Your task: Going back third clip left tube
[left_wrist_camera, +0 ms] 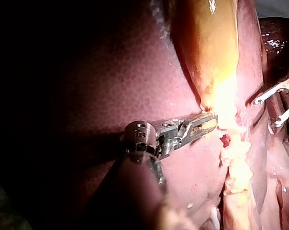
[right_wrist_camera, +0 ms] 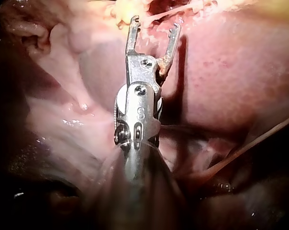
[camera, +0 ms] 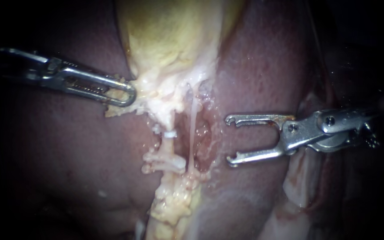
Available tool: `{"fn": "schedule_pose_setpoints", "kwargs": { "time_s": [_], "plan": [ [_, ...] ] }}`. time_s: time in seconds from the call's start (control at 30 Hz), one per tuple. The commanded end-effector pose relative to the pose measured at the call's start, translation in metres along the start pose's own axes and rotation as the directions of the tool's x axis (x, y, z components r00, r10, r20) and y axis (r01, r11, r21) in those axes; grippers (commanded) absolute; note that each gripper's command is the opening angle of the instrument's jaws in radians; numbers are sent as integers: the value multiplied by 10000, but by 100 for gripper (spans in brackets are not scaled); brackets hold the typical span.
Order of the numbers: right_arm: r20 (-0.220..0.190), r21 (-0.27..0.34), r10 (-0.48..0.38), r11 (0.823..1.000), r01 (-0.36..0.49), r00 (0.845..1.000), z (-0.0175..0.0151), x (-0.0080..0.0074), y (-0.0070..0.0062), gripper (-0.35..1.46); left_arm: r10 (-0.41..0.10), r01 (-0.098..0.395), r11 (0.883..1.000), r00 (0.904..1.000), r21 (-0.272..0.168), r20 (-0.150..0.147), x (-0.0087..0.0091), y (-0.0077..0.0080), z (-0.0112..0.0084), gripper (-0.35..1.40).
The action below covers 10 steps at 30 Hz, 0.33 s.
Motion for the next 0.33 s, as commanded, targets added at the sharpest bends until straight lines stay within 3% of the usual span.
{"fn": "schedule_pose_setpoints", "kwargs": {
  "time_s": [0.03, 0.33],
  "plan": [
    [2, -5, 1, 10000, -1, 10000, 1, 1, 0, 50, -3, 3, 10000, 10000, -5, 4, 0, 0, 0, -35],
    [-12, 68, 1, 10000, -1, 10000, 5, 4, -4, 50, 2, -2, 10000, 10000, -19, 16, 0, 0, -2, -35]
  ]
}}
